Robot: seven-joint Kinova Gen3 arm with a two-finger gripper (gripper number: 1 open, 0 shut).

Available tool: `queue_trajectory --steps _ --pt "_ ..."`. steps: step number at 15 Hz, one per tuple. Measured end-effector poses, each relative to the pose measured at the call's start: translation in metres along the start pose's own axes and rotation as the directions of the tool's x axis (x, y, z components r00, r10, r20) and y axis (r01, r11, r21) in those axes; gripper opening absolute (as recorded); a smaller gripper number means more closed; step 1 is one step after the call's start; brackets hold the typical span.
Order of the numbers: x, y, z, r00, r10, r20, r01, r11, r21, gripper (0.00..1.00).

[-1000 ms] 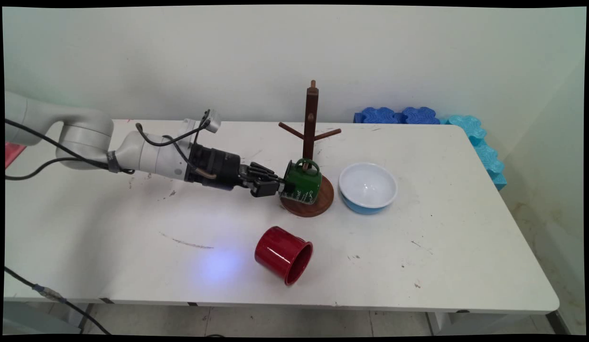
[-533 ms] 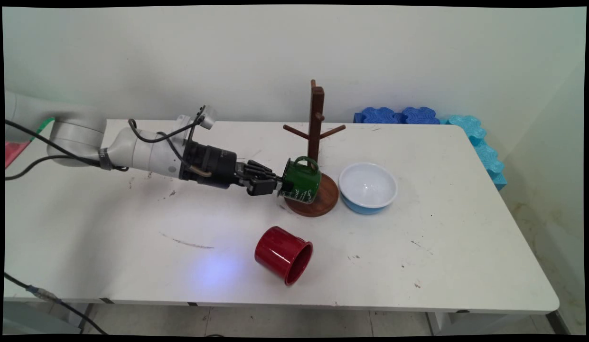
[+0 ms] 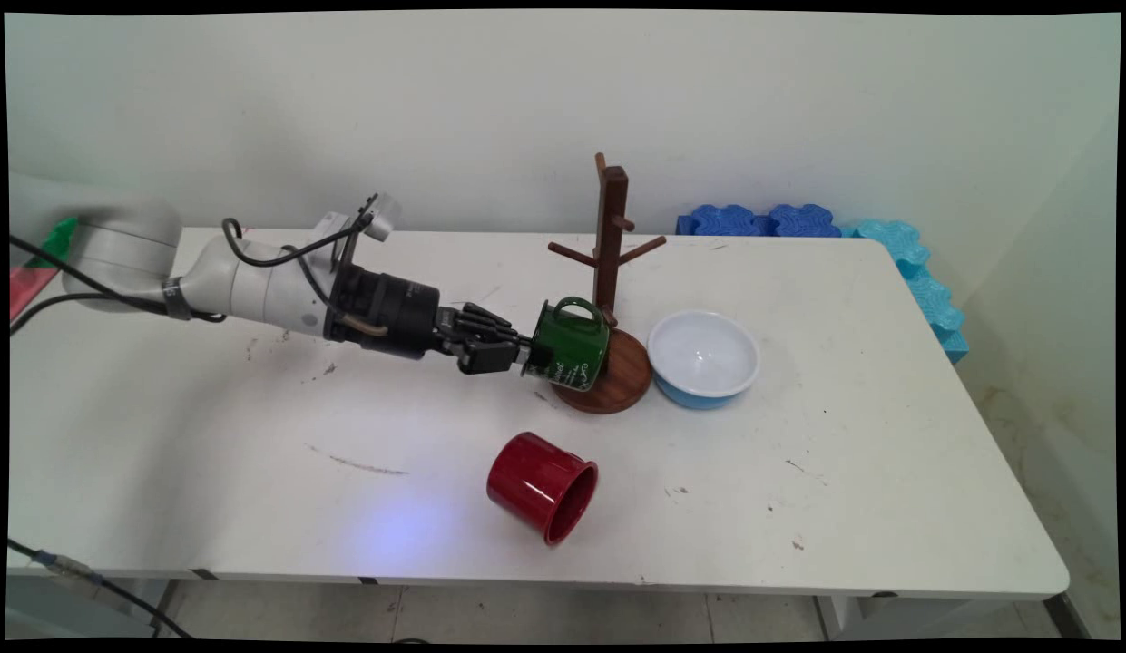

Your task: Place the picked object on the table

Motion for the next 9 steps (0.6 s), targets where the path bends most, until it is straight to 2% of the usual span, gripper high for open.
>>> queue_trajectory --steps 4,9 --pt "0.001 0.005 -0.008 1.000 0.013 0.010 -0.012 1.000 -0.005 0.00" --pt "0.004 0.007 -0.022 0.999 0.046 0.025 -0.046 0.999 0.009 0.00"
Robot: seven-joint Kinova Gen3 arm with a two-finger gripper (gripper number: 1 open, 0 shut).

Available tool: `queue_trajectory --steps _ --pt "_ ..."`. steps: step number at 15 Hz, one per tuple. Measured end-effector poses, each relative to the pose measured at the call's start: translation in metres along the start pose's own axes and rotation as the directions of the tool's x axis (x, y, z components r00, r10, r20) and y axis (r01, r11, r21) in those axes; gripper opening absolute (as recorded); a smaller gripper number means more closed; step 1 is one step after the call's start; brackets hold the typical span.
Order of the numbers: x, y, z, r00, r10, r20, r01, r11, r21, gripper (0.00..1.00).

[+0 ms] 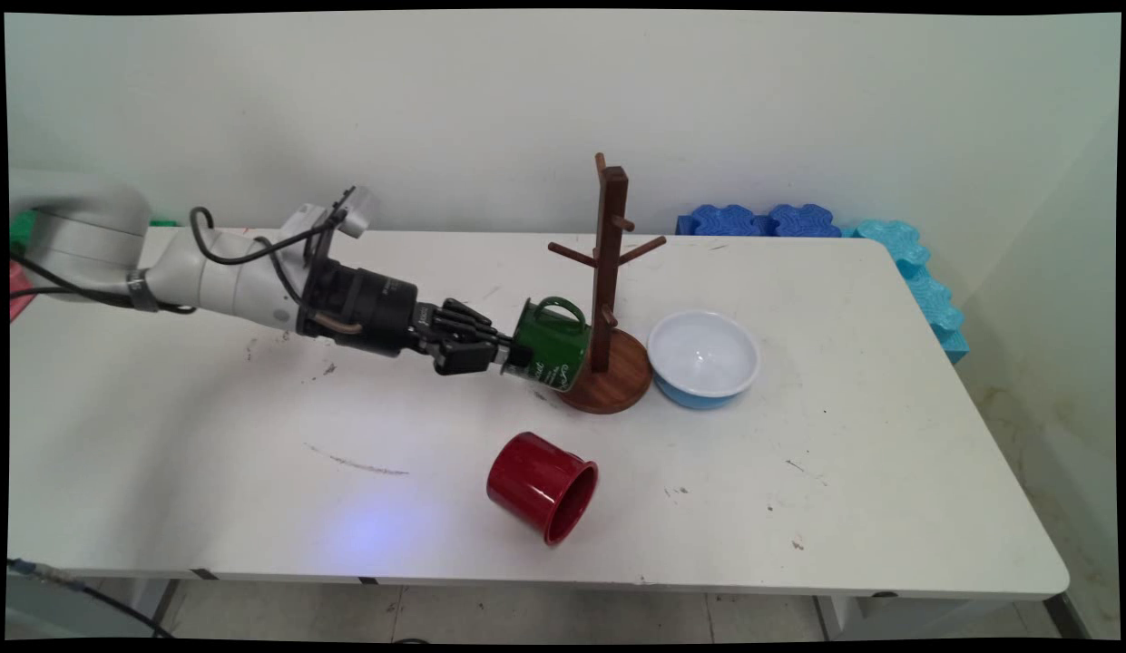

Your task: Place the picked object on the table

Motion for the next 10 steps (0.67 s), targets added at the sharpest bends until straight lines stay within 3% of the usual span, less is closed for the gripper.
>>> queue_trajectory --steps 10 --pt "0.012 -0.007 -0.047 0.991 0.119 0.065 -0.124 0.990 0.066 0.00"
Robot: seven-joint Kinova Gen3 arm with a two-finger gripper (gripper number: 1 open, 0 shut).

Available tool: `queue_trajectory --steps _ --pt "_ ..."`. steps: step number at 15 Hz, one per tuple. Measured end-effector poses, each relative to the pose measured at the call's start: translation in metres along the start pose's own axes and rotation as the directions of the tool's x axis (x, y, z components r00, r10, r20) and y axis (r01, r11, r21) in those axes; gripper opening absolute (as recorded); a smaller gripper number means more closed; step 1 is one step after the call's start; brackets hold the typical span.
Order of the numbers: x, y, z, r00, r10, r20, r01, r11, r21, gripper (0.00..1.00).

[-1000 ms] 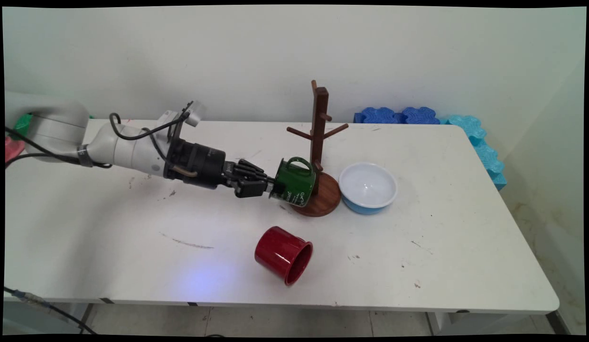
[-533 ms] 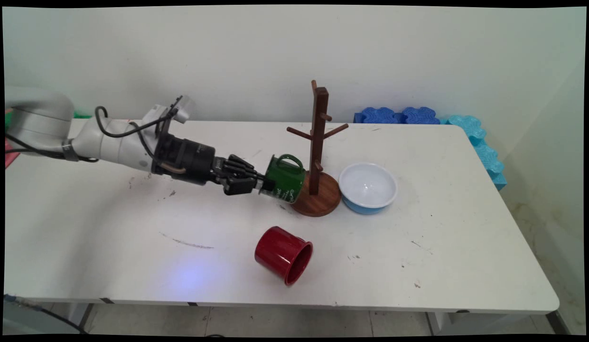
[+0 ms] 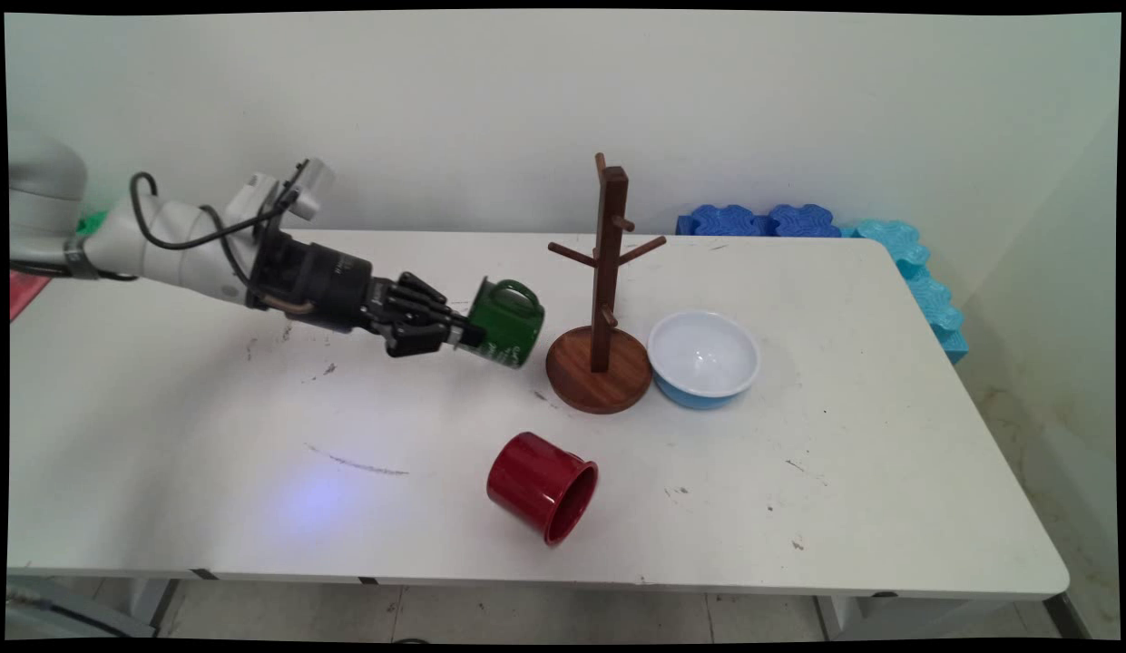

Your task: Place the picked object on the table

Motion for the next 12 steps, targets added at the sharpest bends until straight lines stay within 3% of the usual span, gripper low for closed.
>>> queue_trajectory --steps 6,12 --pt "0.005 -0.013 -0.030 0.987 0.133 0.090 -0.138 0.989 0.059 0.00" --pt "0.006 -0.027 -0.045 0.942 0.265 0.206 -0.289 0.953 0.094 0.00"
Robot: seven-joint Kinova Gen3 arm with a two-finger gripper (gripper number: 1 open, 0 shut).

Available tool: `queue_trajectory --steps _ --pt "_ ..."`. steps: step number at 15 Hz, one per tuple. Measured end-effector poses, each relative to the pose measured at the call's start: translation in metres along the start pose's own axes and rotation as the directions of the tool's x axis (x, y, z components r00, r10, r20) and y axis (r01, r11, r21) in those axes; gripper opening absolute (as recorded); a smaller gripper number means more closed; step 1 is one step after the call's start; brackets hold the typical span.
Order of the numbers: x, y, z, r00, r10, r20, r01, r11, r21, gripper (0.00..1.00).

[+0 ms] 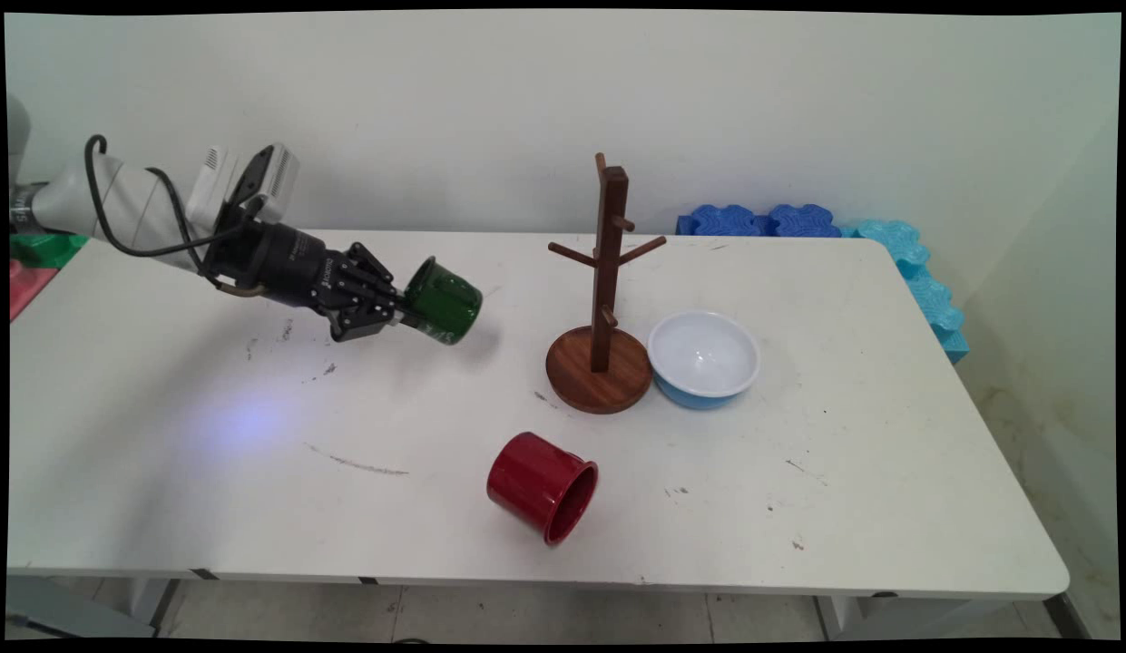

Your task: Place the picked object on the table

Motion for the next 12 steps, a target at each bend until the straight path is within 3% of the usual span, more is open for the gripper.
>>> queue_trajectory --steps 5,12 --pt "-0.007 -0.014 -0.002 0.985 0.134 0.104 -0.139 0.990 0.040 0.00" --pt "-0.023 -0.025 0.007 0.935 0.267 0.231 -0.289 0.955 0.067 0.00"
